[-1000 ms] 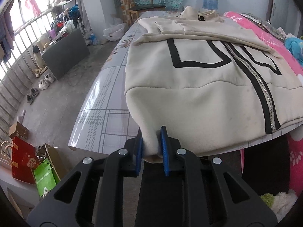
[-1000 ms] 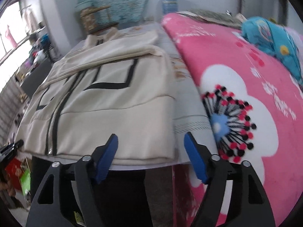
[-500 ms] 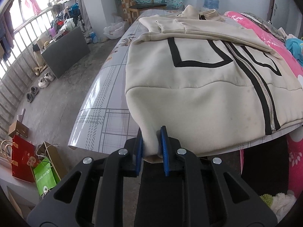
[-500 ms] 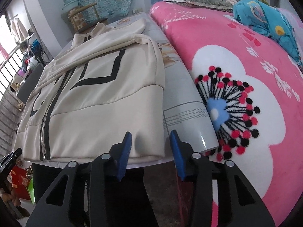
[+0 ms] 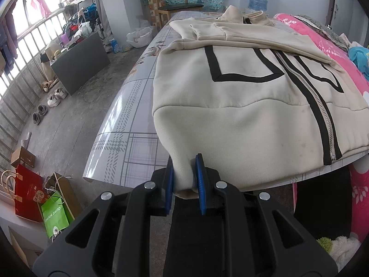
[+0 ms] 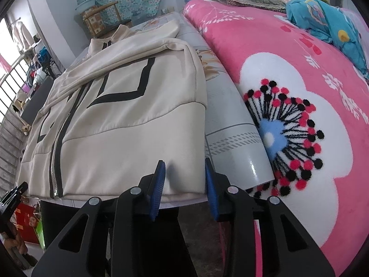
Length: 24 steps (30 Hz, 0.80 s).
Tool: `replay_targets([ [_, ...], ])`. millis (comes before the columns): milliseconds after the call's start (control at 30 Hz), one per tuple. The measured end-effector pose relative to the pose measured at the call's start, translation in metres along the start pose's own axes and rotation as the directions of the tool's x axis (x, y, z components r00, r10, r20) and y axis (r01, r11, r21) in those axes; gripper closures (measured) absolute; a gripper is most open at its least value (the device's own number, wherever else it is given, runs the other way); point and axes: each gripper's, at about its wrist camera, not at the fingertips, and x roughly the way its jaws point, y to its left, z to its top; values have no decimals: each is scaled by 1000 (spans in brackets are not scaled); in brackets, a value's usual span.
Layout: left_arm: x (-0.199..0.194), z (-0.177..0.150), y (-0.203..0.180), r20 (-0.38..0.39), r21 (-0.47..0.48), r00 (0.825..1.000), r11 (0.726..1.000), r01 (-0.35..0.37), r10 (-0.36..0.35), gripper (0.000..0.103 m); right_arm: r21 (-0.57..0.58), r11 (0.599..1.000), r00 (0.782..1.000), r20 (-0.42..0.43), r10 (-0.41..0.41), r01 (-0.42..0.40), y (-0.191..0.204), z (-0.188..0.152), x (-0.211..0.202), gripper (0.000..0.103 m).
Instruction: Fold large clothes
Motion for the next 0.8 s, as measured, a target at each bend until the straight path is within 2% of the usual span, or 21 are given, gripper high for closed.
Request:
replay_targets([
  [567, 0, 0, 0, 1, 3, 1000, 1000, -6, 6, 86, -51, 998, 999, 14, -44, 45, 11, 0, 7, 69],
  [800, 0, 0, 1, 3, 3, 1000, 1000, -7, 7, 86, -106, 988, 994, 35, -105, 109, 18, -1, 6, 85],
])
